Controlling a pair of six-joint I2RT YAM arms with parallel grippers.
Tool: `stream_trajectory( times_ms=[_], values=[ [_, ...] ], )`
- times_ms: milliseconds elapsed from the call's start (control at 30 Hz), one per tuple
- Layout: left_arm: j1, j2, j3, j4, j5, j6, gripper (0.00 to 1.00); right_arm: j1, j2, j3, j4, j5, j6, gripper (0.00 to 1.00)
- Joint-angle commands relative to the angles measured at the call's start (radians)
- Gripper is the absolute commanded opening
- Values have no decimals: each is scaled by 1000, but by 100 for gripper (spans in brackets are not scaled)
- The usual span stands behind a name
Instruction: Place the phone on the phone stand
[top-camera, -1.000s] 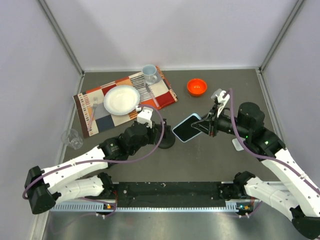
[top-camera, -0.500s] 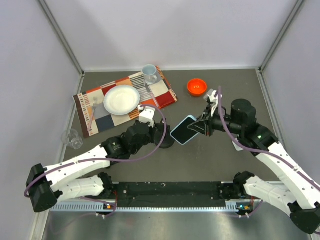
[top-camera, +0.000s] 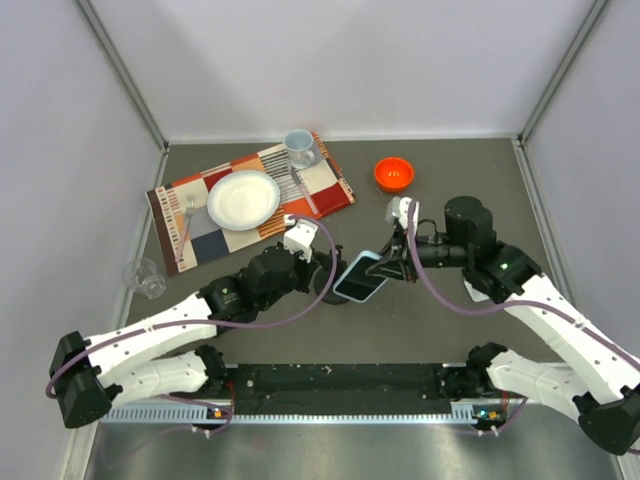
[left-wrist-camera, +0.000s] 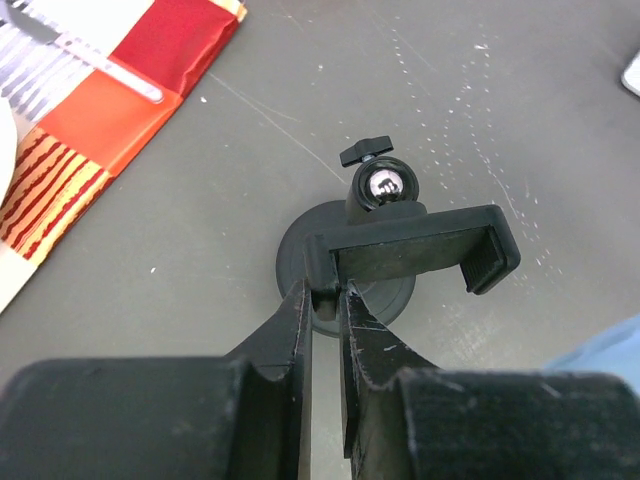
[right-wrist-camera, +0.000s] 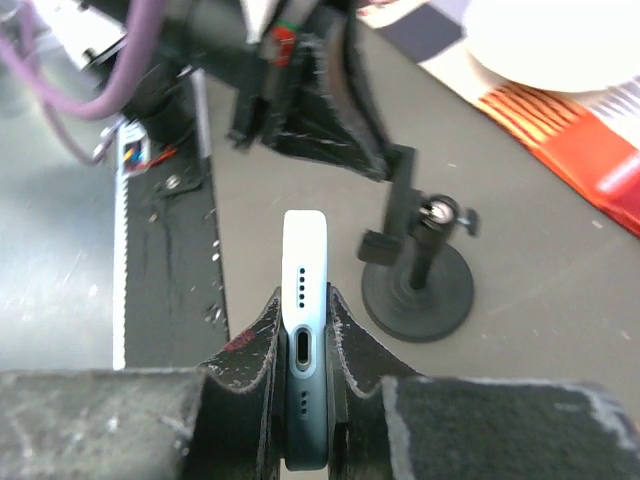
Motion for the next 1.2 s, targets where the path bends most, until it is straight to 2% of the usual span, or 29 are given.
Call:
stream_trajectory(
  times_ms=[0, 133, 300, 433, 567, 700, 867, 967, 1167],
  values=[
    [-5, -43, -7, 119, 143, 79, 0, 56, 53, 61, 3, -254, -231, 0],
    [-5, -34, 6, 86, 228, 136, 0, 150, 108, 96, -40, -259, -395, 0],
    [-5, -52, -3, 86, 252, 194, 0, 161, 172, 125, -43, -244, -528, 0],
    [-5, -54, -9, 88, 275, 212, 0, 159, 224, 182, -66, -299, -651, 0],
    [-5, -66, -17, 82, 297, 216, 0, 161, 286, 291, -179, -326, -740, 0],
    [-5, -81, -24, 82, 304, 217, 0, 161, 344, 398, -441, -333, -974, 0],
    [-5, -94, -26, 80, 318, 229, 0, 162, 404, 484, -574, -356, -1105, 0],
    [-5, -98, -29, 80, 340, 234, 0, 165, 399, 478, -578, -359, -1162, 0],
    [-5, -100, -29, 63, 482, 298, 0, 210, 402, 483, -578, -333, -1203, 0]
  ],
)
